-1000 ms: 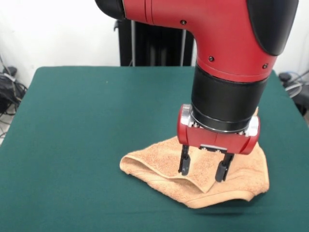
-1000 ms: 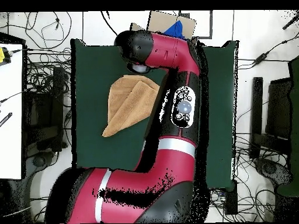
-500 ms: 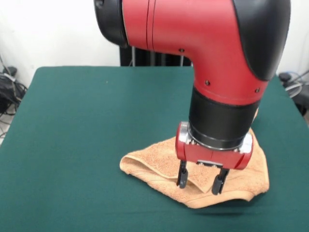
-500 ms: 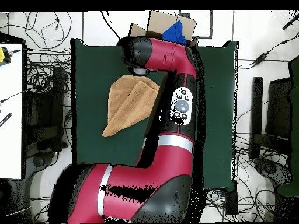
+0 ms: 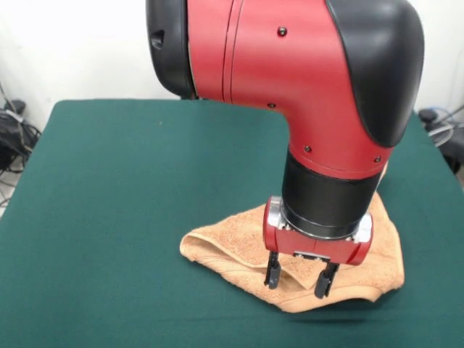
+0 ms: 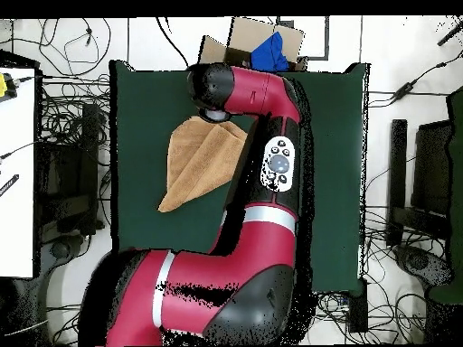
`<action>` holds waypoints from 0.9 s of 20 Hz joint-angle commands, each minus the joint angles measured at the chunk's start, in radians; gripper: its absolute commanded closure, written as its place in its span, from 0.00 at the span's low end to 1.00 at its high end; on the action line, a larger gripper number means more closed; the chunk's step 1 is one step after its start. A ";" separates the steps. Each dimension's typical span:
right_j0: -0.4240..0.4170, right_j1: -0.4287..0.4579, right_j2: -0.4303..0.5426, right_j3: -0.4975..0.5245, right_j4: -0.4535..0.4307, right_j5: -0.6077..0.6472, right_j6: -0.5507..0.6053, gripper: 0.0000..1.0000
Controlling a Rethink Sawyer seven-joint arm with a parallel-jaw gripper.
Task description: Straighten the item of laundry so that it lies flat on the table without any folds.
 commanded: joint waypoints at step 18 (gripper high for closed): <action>0.002 0.011 0.060 0.200 0.023 -0.070 0.225 0.00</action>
